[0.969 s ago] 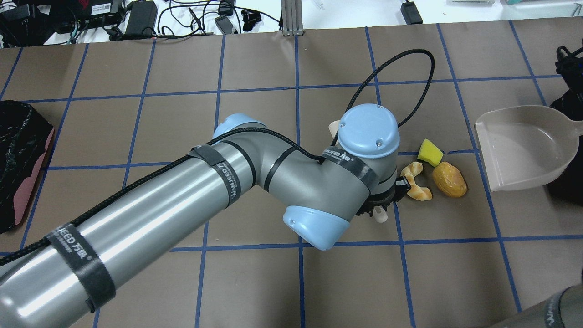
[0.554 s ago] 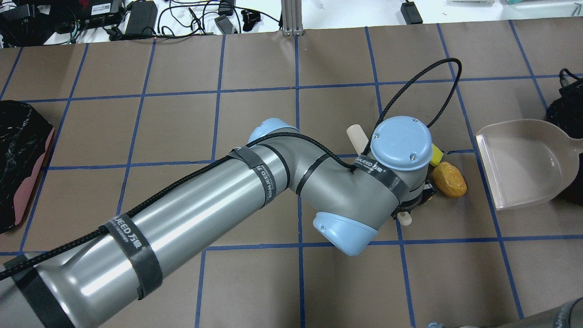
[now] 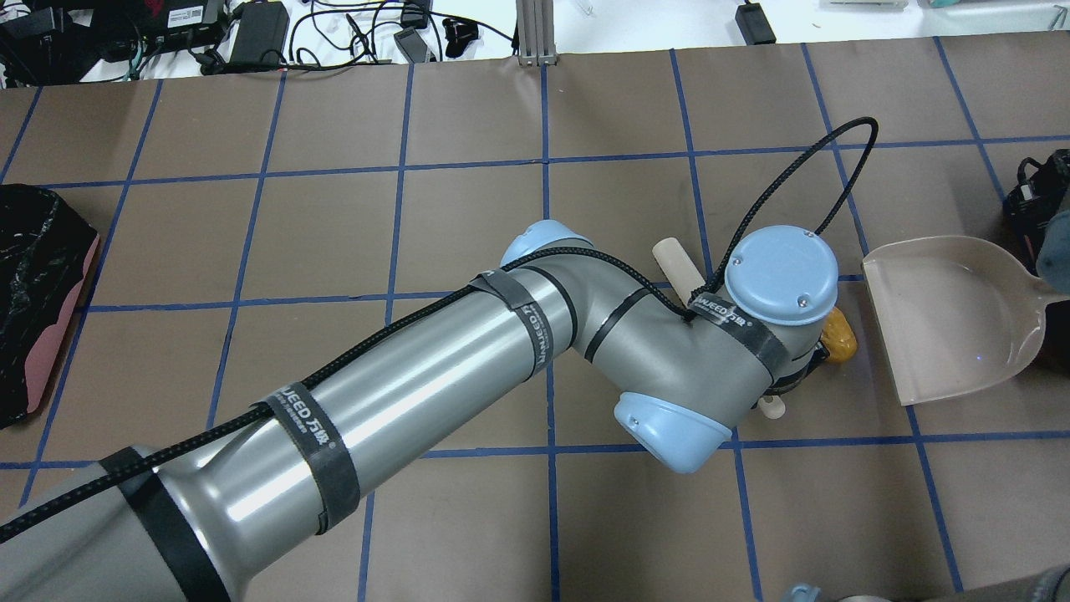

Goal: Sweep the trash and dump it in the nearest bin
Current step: 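Sweep the bread, sponge and potato into the dustpan with the left gripper's brush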

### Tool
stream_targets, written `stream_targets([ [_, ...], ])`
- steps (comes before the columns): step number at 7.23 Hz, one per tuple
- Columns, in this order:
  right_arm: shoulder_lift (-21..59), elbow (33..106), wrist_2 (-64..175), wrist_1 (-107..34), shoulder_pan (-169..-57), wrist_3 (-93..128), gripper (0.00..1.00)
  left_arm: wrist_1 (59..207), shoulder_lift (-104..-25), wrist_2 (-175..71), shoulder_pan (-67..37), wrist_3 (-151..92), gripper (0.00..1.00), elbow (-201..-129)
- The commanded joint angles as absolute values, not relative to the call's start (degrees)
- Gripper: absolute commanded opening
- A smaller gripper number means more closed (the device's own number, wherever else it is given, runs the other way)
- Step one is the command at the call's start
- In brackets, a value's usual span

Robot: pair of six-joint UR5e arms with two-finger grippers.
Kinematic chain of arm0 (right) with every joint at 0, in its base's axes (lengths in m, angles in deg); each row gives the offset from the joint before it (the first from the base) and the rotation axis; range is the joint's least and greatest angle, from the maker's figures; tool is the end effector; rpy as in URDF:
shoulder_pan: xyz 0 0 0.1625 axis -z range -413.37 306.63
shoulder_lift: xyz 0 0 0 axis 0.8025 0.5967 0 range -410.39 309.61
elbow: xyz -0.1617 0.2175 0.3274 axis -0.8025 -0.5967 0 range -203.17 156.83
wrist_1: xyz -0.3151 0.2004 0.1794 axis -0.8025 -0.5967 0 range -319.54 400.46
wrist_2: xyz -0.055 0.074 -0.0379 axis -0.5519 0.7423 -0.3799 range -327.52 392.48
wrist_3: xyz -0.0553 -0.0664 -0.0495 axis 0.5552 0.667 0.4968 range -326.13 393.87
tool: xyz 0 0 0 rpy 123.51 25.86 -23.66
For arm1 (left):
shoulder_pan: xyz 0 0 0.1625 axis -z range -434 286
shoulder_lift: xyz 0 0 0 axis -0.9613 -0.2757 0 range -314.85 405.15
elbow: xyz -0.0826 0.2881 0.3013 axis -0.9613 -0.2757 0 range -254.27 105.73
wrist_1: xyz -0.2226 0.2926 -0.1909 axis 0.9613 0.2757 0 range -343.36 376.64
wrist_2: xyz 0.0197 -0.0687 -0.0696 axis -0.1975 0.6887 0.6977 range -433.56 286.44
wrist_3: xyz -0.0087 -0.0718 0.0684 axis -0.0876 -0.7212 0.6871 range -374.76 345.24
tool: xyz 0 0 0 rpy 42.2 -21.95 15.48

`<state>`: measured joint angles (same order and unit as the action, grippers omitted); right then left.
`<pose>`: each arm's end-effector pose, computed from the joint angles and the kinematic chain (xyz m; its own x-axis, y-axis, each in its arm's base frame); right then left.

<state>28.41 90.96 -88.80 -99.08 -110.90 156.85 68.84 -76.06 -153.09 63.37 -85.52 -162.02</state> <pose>-0.2105 -0.4826 0.2945 -0.0812 -0.9944 -0.0682 -0.8307 0.0297 0.5559 -0.6006 -0.3472 0.2547 -0.8991 -0.3873 0.2042 -0.3699 0.9214 0.1188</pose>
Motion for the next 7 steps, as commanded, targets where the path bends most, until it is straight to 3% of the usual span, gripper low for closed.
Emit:
stream_targets([
  [1, 27.8, 91.2, -86.1, -100.0, -110.8, 155.3, 0.00, 67.0, -78.0, -153.1, 65.2, -88.7, 0.00, -161.8],
  [7, 26.3, 91.3, -83.9, -99.7, -110.8, 154.5, 0.00, 66.0, -79.9, -152.7, 68.2, -94.1, 0.00, -161.1],
])
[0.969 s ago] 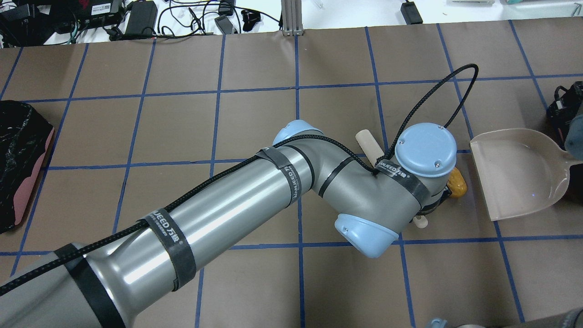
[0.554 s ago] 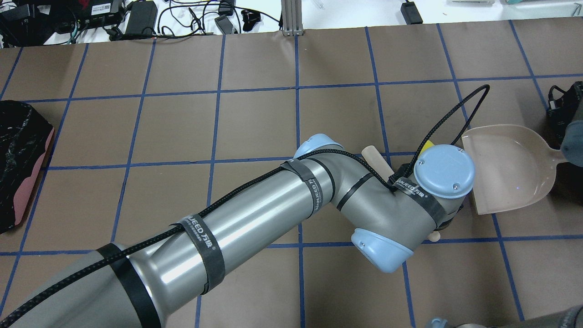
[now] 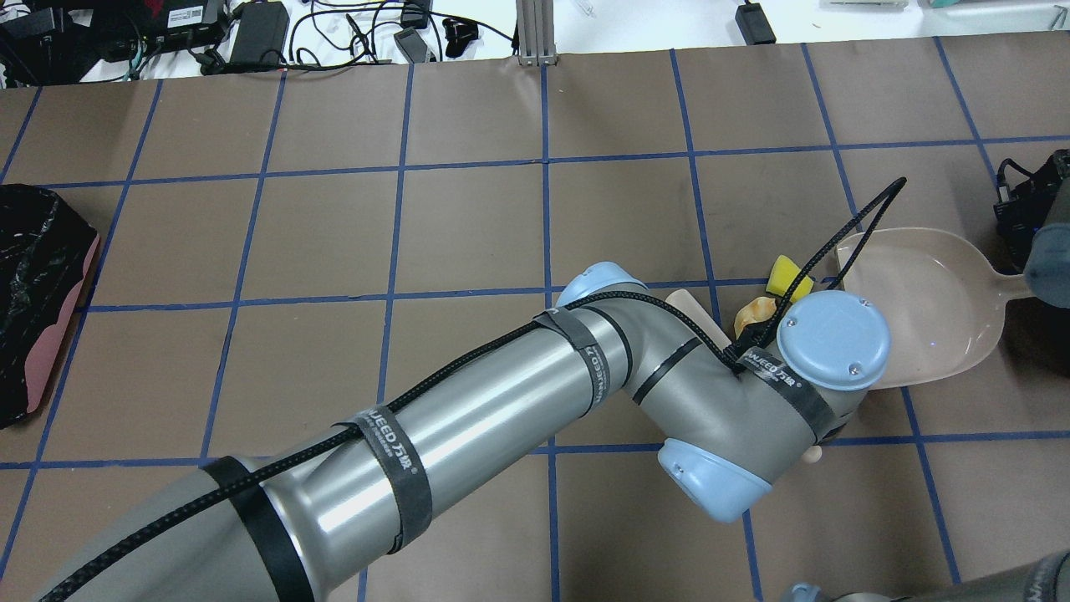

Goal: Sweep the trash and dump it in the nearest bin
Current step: 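Sweep the bread, sponge and potato into the dustpan with the left gripper's brush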

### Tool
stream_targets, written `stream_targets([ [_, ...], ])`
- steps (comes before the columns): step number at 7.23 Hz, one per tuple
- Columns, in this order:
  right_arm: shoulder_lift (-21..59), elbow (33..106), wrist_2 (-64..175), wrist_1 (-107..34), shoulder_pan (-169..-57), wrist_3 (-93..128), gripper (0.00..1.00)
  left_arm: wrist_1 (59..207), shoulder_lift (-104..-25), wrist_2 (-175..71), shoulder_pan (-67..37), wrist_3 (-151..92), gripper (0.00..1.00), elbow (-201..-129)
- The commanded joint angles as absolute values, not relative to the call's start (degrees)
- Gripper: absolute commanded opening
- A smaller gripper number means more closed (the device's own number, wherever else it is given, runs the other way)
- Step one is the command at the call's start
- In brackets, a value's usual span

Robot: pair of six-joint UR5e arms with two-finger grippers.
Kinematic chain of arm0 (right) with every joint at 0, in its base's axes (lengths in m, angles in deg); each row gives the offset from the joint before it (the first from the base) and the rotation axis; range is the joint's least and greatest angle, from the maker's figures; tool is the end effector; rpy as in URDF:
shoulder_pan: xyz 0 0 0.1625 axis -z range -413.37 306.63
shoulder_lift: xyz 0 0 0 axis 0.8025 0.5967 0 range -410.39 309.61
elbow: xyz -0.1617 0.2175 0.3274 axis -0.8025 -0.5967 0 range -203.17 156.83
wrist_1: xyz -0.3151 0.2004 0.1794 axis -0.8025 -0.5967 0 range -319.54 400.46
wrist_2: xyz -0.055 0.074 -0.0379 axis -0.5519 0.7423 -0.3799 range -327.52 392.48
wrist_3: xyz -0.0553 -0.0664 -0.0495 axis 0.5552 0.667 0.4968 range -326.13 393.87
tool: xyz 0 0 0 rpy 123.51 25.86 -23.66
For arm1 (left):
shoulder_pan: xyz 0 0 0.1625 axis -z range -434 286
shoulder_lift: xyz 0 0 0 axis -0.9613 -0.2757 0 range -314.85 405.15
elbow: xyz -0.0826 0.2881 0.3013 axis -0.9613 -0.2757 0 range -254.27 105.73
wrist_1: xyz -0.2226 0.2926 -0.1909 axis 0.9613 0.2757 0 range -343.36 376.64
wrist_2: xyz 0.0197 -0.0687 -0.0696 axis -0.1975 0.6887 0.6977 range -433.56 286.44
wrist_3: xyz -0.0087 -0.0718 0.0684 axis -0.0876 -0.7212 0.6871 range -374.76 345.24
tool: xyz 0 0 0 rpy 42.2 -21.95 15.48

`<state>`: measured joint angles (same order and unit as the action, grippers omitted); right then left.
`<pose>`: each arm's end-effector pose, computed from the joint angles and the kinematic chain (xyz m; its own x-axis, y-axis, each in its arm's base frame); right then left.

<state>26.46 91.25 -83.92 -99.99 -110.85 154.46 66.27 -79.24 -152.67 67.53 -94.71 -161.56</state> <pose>-0.2071 -0.4903 0.2724 -0.0938 -0.9952 -0.0288 -0.8710 0.0680 0.4866 -0.6327 -0.3085 0.2257 -0.8647 -0.4683 0.1814 -0.4445 0.8818 0.1575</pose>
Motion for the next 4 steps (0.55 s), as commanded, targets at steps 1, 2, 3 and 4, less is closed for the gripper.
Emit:
stream_targets([
  [1, 26.0, 91.3, -83.8, -99.5, -110.8, 154.8, 0.00, 66.0, -81.2, -152.7, 68.5, -92.4, 0.00, -159.3],
  [2, 25.6, 91.3, -83.8, -99.5, -110.8, 155.1, 0.00, 66.6, -82.8, -152.9, 68.6, -89.1, 0.00, -156.3],
  [3, 25.6, 91.3, -83.8, -99.8, -110.8, 156.3, 0.00, 66.7, -84.7, -153.0, 68.6, -88.0, 0.00, -153.9],
  [4, 25.5, 91.3, -83.9, -99.9, -110.8, 157.8, 0.00, 66.7, -86.6, -153.0, 68.6, -85.3, 0.00, -152.1],
])
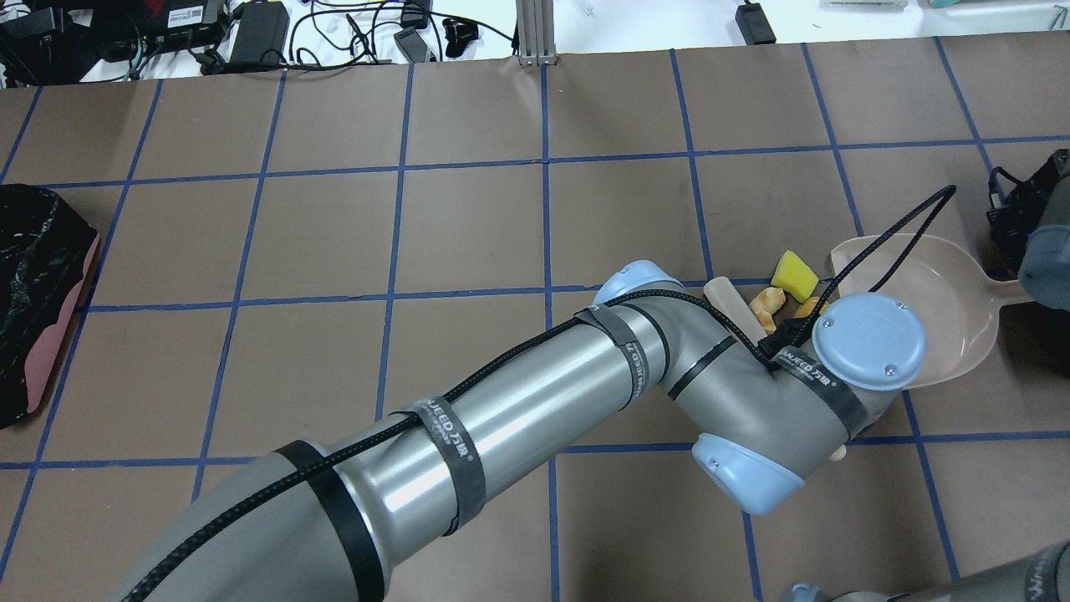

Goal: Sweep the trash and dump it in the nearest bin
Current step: 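Sweep the bread, sponge and potato into the dustpan with the left gripper's brush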

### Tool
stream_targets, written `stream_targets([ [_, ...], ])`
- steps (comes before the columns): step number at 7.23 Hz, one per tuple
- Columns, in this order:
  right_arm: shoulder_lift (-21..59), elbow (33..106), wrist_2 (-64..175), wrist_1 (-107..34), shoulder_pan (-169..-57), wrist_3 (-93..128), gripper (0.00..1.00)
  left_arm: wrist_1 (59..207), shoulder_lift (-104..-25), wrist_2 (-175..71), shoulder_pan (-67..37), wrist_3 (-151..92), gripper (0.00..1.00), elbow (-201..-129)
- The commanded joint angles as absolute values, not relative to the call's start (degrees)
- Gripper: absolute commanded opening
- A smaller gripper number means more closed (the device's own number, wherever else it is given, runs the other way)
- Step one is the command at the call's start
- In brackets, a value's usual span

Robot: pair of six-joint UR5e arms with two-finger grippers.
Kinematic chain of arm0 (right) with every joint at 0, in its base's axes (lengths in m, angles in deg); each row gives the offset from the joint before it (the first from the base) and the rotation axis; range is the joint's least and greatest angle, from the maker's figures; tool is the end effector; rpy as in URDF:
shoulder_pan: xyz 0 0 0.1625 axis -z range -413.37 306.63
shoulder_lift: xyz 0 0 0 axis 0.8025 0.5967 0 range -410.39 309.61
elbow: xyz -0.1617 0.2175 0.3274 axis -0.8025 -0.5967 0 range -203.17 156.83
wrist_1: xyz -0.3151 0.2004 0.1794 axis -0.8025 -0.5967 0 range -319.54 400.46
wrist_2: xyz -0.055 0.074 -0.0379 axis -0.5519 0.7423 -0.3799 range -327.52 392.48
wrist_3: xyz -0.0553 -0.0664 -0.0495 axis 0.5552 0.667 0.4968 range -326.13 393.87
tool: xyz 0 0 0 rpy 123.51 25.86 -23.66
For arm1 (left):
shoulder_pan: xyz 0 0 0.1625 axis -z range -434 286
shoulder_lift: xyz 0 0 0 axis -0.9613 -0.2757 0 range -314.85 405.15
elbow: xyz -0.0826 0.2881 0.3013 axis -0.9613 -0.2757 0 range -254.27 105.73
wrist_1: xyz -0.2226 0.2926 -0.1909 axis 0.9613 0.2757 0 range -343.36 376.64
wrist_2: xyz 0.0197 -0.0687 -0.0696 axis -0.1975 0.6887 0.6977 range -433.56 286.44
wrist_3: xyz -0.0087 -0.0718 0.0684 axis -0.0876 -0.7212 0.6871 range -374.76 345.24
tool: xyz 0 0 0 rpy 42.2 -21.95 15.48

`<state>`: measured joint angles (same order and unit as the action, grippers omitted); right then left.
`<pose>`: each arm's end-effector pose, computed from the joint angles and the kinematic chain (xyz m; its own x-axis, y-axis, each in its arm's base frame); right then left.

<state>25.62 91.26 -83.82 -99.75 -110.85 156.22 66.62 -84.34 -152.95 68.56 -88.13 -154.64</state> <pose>-0.2076 -0.4914 0.2641 -0.0660 -0.9960 -0.0596 -0.8791 0.0298 0.4758 -0.6685 -0.3209 0.2165 -0.9125 -0.3444 0.2209 -0.3242 0.9379 0.1231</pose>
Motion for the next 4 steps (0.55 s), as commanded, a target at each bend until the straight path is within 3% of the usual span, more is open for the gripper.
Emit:
stream_targets([
  [1, 25.2, 91.3, -83.9, -100.0, -110.8, 158.4, 0.00, 66.7, -88.1, -153.0, 68.6, -83.5, 0.00, -149.9],
  [4, 24.6, 91.3, -83.9, -100.6, -110.8, 159.9, 0.00, 66.7, -91.7, -153.0, 68.9, -79.3, 0.00, -144.4],
])
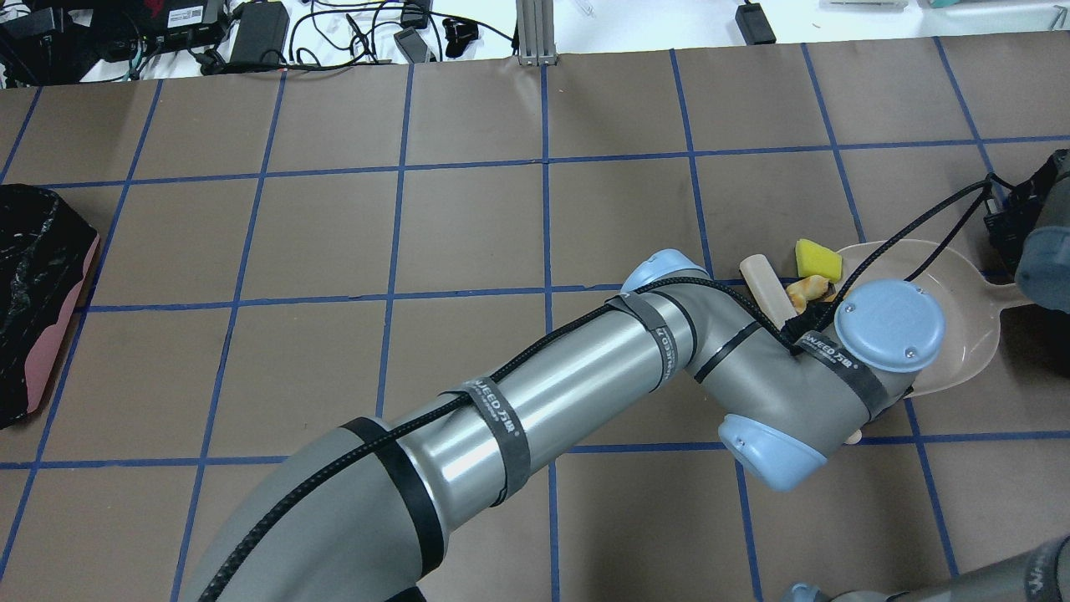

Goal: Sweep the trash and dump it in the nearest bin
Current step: 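Sweep the bread, sponge and potato into the dustpan with the left gripper's brush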

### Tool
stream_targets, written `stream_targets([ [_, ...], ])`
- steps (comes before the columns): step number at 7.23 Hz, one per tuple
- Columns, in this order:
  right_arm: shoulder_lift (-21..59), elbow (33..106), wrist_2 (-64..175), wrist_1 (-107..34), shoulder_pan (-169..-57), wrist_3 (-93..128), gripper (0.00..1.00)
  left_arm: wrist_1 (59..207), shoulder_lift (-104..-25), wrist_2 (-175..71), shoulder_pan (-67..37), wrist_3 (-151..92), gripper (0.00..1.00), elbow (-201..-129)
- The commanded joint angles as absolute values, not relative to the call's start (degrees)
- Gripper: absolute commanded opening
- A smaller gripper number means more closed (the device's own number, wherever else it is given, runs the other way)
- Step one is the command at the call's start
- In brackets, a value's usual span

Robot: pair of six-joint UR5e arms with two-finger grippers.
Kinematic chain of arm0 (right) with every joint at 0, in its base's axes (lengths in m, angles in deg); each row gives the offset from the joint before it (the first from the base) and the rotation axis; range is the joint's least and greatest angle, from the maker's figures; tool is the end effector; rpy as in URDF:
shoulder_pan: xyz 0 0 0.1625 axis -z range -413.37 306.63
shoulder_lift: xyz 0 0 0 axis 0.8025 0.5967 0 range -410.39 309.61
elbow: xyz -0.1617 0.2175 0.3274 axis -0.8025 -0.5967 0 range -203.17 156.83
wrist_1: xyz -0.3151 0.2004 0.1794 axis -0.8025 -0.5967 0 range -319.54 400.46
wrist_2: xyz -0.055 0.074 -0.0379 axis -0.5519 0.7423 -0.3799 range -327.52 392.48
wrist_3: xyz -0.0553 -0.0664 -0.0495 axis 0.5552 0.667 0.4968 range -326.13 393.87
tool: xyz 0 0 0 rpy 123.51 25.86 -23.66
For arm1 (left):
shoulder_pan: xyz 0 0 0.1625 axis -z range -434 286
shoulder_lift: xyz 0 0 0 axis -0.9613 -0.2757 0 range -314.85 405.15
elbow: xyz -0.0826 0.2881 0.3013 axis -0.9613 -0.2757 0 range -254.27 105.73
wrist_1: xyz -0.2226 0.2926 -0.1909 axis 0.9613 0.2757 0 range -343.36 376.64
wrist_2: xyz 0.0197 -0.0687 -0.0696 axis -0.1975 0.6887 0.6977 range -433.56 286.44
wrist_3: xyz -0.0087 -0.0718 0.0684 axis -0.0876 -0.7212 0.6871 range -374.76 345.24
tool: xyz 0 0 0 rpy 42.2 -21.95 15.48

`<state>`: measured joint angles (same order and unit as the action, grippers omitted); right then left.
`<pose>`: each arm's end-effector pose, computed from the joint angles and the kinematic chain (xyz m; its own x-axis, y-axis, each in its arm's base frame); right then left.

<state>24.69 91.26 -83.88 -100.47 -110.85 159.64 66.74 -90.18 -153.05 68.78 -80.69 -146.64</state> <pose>-0.2090 -0.4934 0.2570 -0.0136 -0.9957 -0.0915 -0.8820 -0.0312 0.4703 -0.7029 -0.3438 0.2044 -0.9407 -0.2110 0.2657 -0.1976 0.9773 0.0765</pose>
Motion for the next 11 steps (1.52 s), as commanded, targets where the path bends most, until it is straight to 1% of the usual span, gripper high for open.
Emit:
stream_targets([
  [1, 24.6, 91.3, -83.9, -100.6, -110.8, 160.0, 0.00, 66.8, -92.5, -153.0, 70.0, -79.4, 0.00, -142.8],
  [3, 24.6, 91.2, -83.9, -100.6, -110.8, 160.0, 0.00, 67.0, -93.8, -153.0, 71.4, -80.8, 0.00, -139.7],
  [6, 24.6, 91.2, -83.8, -100.6, -110.8, 160.0, 0.00, 67.1, -93.1, -152.9, 74.1, -89.1, 0.00, -138.9],
  [8, 24.6, 91.2, -83.8, -100.5, -110.8, 160.0, 0.00, 70.3, -94.0, -153.0, 74.4, -88.9, 0.00, -133.4],
  [9, 24.5, 91.2, -83.8, -100.5, -110.8, 160.0, 0.00, 70.4, -94.7, -152.9, 74.7, -88.8, 0.00, -132.3],
  [11, 24.5, 91.2, -83.7, -100.6, -110.8, 159.9, 0.00, 70.7, -94.9, -152.9, 75.6, -88.9, 0.00, -132.4],
])
